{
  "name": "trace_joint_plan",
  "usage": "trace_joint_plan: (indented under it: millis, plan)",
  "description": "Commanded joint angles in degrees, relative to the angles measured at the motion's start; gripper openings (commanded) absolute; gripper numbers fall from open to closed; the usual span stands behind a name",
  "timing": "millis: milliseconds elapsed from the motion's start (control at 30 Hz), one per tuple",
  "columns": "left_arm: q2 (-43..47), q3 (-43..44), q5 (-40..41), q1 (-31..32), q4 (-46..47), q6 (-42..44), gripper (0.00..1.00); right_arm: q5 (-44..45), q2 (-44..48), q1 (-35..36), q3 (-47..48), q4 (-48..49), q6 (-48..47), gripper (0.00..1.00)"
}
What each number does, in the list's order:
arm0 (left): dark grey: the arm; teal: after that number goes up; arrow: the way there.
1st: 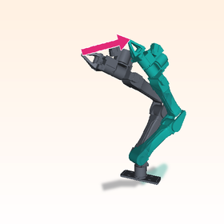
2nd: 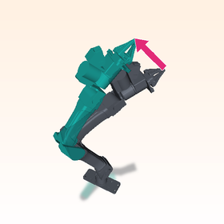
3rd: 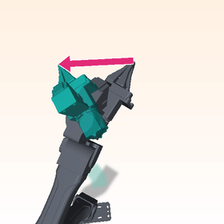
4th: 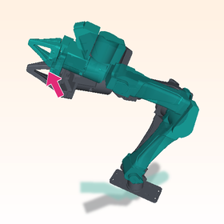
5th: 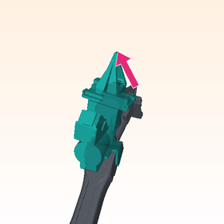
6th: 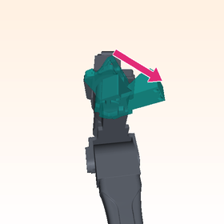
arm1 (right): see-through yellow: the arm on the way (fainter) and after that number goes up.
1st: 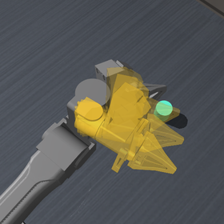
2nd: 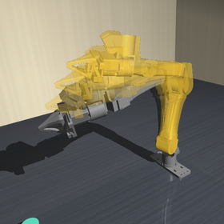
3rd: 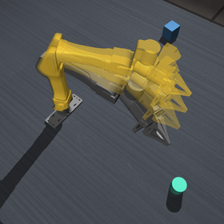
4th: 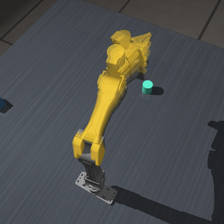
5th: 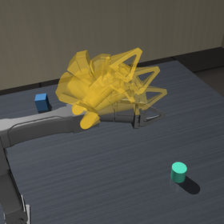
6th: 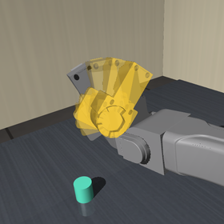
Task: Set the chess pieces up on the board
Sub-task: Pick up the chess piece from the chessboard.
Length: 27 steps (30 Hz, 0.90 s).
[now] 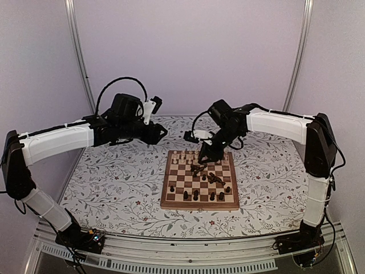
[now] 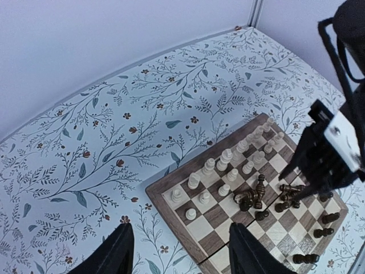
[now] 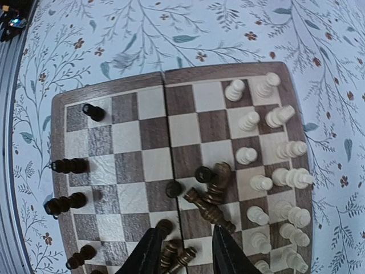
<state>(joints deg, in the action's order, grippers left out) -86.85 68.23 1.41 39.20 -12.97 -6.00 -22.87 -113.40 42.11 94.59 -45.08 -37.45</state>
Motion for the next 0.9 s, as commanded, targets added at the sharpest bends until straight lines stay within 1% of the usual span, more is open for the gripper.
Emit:
trace_joint_plan:
  millis: [0,67,233,400,633,867]
  plan:
    - [-0.88,1.73,-0.97,-0.7,-0.82,0.63,0.59,1.17,0.13,-2.01,0.74,1.79,1.32,0.33]
    - [-1.12,1.88,-0.97,-0.69,-1.01,0.64,0.59,1.47,-0.76,-1.96,0.75,2.32,1.17,0.36]
    - [-1.56,2.17,-0.97,-0.7,-1.31,0.77,0.59,-1.34,-3.56,-1.88,1.6,1.92,1.07,0.39]
    - [-1.68,2.35,-2.31,-0.7,-1.55,0.87,0.59,-2.0,-6.93,-1.19,2.78,0.92,0.98,0.39]
    - [-1.99,2.61,-2.74,-0.7,-1.92,0.98,0.59,-0.26,-9.42,0.67,2.93,1.61,0.77,0.39]
    - [-2.01,2.7,-3.03,-0.7,-2.07,0.99,0.59,-0.42,-10.64,1.72,3.32,1.64,0.64,0.39]
